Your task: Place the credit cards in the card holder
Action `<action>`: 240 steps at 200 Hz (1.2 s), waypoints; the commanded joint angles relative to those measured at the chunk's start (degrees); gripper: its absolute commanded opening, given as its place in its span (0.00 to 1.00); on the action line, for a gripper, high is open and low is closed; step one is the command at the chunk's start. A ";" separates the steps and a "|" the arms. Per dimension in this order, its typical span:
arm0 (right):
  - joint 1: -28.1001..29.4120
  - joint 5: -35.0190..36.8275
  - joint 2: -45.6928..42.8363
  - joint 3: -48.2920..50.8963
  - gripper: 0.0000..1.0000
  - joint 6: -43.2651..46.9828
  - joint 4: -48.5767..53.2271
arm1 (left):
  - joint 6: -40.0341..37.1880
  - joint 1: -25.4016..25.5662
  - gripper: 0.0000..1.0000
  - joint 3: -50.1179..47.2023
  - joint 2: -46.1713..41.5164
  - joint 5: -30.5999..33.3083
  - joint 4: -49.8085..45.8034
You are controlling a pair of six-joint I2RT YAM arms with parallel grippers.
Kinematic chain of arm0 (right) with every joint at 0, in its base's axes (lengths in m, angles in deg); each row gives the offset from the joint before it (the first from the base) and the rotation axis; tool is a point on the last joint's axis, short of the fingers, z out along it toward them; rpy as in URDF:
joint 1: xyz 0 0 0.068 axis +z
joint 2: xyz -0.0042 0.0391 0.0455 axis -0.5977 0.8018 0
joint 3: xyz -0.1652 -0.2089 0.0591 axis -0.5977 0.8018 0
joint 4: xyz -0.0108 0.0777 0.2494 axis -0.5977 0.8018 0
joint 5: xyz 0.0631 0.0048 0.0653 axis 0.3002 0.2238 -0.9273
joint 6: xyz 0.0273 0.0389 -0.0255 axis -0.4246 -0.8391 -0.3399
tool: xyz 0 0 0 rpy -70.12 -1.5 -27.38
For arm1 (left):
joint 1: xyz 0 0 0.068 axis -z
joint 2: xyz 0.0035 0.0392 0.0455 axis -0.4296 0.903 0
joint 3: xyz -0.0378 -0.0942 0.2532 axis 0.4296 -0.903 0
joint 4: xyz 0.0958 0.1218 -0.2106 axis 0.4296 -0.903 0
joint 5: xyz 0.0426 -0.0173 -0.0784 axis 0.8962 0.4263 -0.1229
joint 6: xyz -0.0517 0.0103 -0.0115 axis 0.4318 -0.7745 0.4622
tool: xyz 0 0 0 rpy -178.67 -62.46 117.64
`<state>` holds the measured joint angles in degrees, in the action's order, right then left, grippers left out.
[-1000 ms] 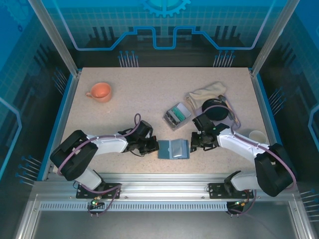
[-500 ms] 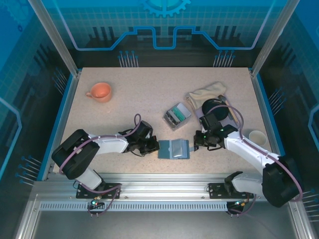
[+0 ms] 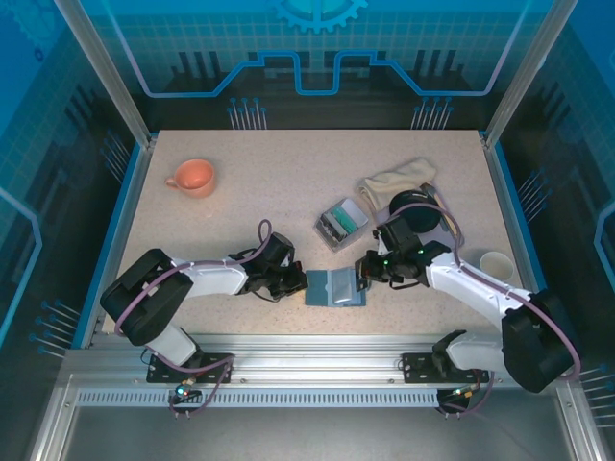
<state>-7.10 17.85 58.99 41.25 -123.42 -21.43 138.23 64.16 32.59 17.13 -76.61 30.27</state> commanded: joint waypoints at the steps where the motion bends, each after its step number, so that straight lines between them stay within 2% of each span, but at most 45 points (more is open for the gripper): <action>1: 0.79 -0.18 0.99 0.84 0.00 -0.93 -1.20 | 0.50 0.13 0.00 -0.83 1.40 0.96 -0.06; 43: 1.50 2.67 0.97 1.17 0.00 -0.49 0.57 | 0.61 0.20 0.00 -0.89 1.48 1.01 -0.05; 92: 1.96 2.01 1.65 1.90 0.00 -0.91 -0.38 | 0.76 0.38 0.00 -1.01 1.57 0.99 0.23; 138: 2.73 -1.60 1.50 2.61 0.00 -2.96 -4.72 | 0.74 0.56 0.00 -0.83 1.66 1.01 0.21; 178: 3.03 -2.51 0.06 0.90 0.00 -3.23 -4.05 | 0.91 0.82 0.00 -0.39 2.09 0.91 0.22; 240: 5.53 -9.10 4.52 -0.56 0.00 -6.25 -11.87 | 2.82 1.19 0.00 0.05 2.79 0.39 3.02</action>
<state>-3.62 12.67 61.26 42.71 -127.68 -28.58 139.22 64.62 32.61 17.85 -76.61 31.97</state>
